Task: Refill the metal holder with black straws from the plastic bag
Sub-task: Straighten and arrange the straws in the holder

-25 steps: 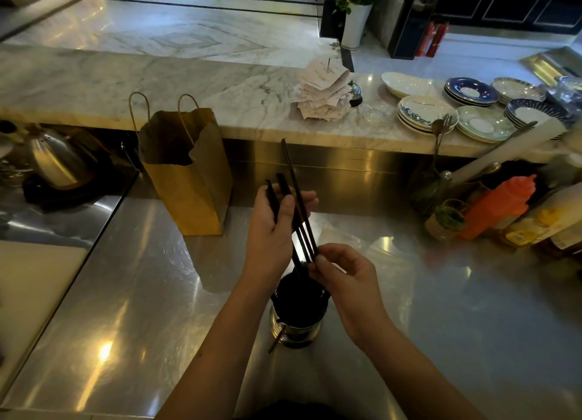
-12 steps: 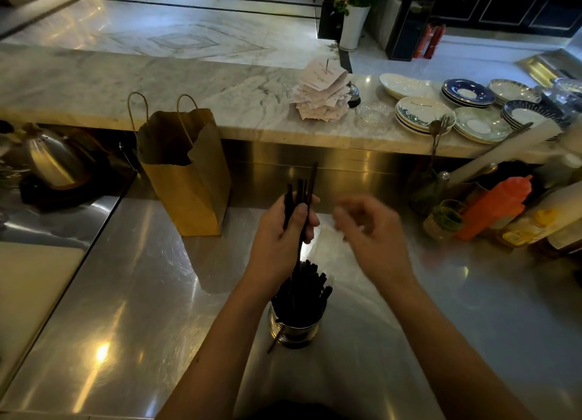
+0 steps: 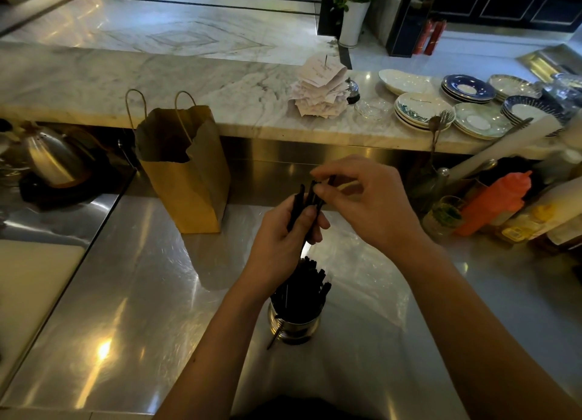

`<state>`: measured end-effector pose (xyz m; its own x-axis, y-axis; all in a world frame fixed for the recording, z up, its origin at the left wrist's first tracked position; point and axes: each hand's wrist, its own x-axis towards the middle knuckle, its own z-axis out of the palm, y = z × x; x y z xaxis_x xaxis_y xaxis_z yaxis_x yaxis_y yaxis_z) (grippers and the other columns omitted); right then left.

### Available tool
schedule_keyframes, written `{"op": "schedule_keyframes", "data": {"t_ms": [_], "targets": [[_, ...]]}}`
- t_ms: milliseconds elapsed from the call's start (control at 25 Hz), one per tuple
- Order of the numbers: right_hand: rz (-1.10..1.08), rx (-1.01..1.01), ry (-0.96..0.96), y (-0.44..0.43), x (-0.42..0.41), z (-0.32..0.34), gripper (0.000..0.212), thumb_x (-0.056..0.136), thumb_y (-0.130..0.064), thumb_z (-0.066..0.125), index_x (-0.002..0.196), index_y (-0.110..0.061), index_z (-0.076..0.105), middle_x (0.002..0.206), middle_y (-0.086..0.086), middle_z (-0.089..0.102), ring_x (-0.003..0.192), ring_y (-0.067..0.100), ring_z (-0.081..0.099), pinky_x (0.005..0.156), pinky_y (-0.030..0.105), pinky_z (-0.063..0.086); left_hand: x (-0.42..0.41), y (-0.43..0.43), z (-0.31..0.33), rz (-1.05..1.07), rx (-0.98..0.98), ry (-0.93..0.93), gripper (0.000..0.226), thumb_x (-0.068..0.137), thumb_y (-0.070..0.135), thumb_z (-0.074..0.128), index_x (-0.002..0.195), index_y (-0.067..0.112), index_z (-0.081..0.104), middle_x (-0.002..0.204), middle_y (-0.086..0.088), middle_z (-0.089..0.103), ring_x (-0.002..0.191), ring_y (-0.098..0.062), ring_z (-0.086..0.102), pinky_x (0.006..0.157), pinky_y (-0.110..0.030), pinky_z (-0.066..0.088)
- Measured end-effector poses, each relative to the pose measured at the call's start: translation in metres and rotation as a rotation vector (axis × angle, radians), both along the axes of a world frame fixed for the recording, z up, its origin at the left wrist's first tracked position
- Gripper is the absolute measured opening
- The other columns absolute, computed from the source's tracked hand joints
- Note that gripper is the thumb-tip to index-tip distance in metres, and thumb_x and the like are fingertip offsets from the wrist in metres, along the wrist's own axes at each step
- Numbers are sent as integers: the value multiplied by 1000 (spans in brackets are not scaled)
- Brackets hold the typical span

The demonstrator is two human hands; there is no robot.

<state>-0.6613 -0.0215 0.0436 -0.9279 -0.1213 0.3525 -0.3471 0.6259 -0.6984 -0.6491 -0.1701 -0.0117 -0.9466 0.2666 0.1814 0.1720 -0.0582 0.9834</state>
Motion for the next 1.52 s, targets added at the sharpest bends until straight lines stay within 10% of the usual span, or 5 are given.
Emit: {"op": "schedule_keyframes", "data": {"t_ms": [760,1240,1400,1520], "targets": [[11,-226,-110,-1,5,-8,15,89,-8,65,103,-13,66,98,-4,66,91,4,66,78,17,55,2,-4,3,-86,-52,-39,23,104,9,39,93,8,60,70,2,58,60,-9,50,61,-20,43],[125,75,29,4,6,-23,23,90,-23,64,112,-25,69,129,-6,55,119,8,52,98,31,48,4,-4,-6,-141,-76,-84,25,104,16,39,93,2,56,72,2,56,62,-12,47,58,-25,40],[-36,-281,-233,4,15,-35,45,93,-25,61,135,-26,47,118,-9,62,106,1,61,91,22,53,1,-12,-8,-25,90,-221,22,105,17,35,104,12,56,68,6,48,59,-7,39,57,-25,33],[114,-179,-511,4,27,-57,34,92,-32,60,124,-25,56,110,-6,69,100,4,66,91,33,55,-3,-16,-8,9,149,-172,25,105,21,34,107,17,58,67,2,39,58,-11,35,55,-24,31]]}}
